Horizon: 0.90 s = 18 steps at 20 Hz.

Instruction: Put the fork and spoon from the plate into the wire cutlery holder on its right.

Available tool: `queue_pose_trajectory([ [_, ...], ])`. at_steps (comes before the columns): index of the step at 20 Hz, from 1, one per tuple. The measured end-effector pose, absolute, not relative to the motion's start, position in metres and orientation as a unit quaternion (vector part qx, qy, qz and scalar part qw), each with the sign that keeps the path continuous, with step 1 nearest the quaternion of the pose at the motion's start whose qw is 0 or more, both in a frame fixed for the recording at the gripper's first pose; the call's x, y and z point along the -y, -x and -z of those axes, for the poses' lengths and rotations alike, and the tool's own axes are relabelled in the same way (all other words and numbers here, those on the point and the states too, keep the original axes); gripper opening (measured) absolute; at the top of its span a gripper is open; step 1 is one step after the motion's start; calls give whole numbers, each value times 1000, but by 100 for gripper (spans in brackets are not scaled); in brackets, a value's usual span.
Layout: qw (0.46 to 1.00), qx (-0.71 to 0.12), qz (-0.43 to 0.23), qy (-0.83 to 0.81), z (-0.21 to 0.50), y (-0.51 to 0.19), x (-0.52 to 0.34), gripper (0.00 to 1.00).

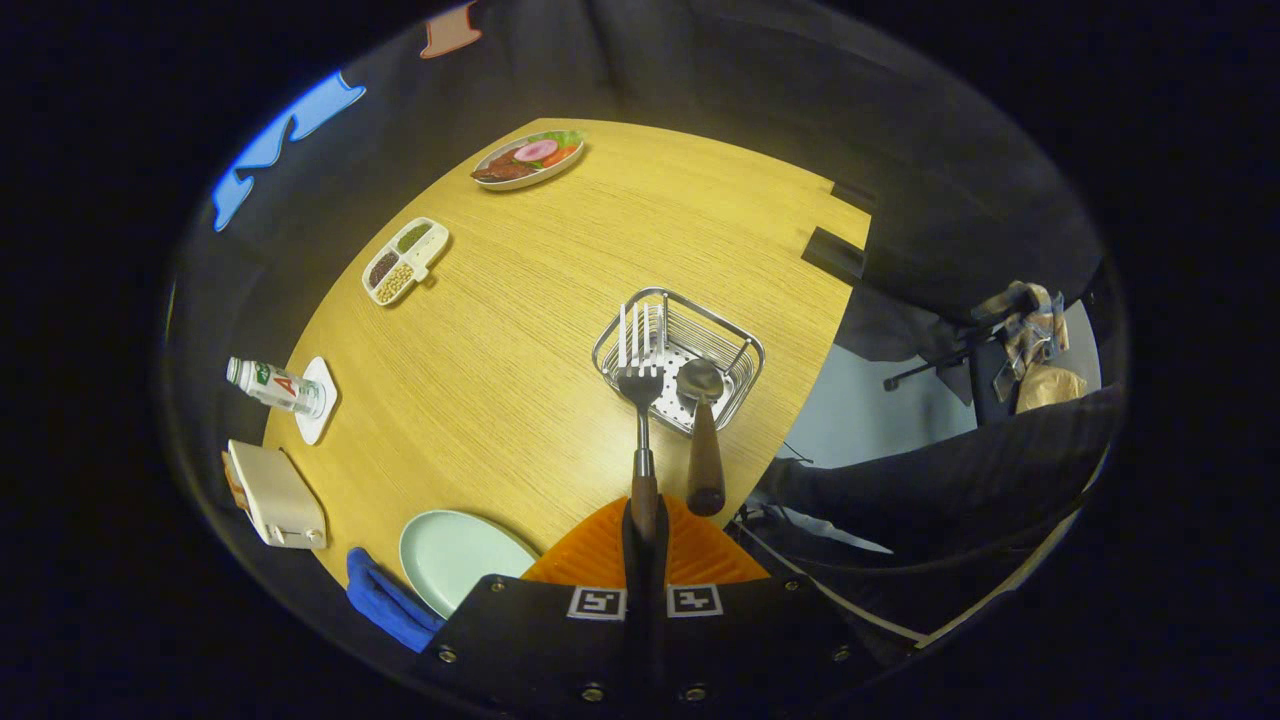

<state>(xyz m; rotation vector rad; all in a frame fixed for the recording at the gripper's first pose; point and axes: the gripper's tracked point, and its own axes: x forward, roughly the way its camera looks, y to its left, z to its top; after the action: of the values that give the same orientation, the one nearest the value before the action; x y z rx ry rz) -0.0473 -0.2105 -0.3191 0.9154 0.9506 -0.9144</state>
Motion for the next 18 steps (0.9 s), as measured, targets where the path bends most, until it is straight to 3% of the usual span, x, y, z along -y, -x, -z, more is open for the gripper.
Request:
queue_pose_trajectory([
  [11,612,-508,376,-475,318,51,213,1],
  [18,627,-503,368,-468,315,45,234,14],
])
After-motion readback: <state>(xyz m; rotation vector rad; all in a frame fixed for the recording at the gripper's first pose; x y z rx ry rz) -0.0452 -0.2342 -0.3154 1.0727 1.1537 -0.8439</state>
